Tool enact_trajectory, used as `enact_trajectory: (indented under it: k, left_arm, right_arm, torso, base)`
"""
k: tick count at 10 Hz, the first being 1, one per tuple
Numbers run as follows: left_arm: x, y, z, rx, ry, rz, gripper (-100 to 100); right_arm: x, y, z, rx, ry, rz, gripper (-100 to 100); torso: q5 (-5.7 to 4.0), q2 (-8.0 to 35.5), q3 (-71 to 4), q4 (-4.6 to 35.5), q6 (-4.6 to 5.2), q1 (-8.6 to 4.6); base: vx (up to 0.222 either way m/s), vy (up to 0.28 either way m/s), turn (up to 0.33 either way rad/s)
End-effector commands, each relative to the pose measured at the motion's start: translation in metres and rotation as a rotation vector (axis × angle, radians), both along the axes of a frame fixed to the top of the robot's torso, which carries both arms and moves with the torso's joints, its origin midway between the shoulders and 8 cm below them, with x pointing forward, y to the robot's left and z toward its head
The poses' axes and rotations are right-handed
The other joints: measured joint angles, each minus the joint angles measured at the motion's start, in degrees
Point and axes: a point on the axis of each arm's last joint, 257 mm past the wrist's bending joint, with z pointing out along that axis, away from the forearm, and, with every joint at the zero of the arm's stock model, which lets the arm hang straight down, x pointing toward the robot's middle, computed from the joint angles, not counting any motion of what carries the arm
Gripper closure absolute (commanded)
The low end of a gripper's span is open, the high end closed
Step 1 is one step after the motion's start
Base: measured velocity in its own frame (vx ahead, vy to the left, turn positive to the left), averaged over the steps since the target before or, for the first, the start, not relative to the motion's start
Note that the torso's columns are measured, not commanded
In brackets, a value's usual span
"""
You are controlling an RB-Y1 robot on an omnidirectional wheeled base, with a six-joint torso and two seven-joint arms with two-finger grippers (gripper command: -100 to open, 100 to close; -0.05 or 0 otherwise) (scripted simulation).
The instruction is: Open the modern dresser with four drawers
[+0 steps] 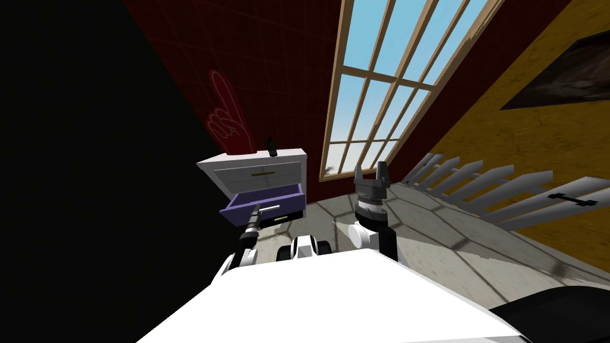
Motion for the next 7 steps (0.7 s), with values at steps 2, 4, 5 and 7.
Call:
enact_trajectory:
  k: [2,4,5,7]
  left_arm:
    - [0.0054,0.003,0.0012,-0.004,0.015,0.003,0]
    - [0.0035,0.0032,-0.0031,-0.006,0.026,0.005,0]
    - [0.003,0.0033,-0.0042,-0.007,0.028,0.005,0]
    - [0.0025,0.0034,-0.0054,-0.007,0.032,0.006,0]
  right_arm:
    - [0.0,0.0,0.0,0.0,0.0,0.0,0]
    - [0.0,0.0,0.0,0.0,0.0,0.0,0]
    - [0.0,0.0,0.0,0.0,0.0,0.0,0]
    - [0.0,0.0,0.0,0.0,0.0,0.0,0]
  torso:
    - [-0.04,0.01,0.01,0.03,-0.02,-0.06]
    - [0.07,-0.15,-0.08,-0.1,0.0,0.06]
    - [0.11,-0.18,-0.09,-0.14,0.01,0.1]
    - [0.15,-0.21,-0.1,-0.19,0.01,0.14]
  base:
    - [-0.011,-0.003,-0.002]
    - [0.0,0.0,0.0]
    - [0.0,0.0,0.0]
    - [0.0,0.0,0.0]
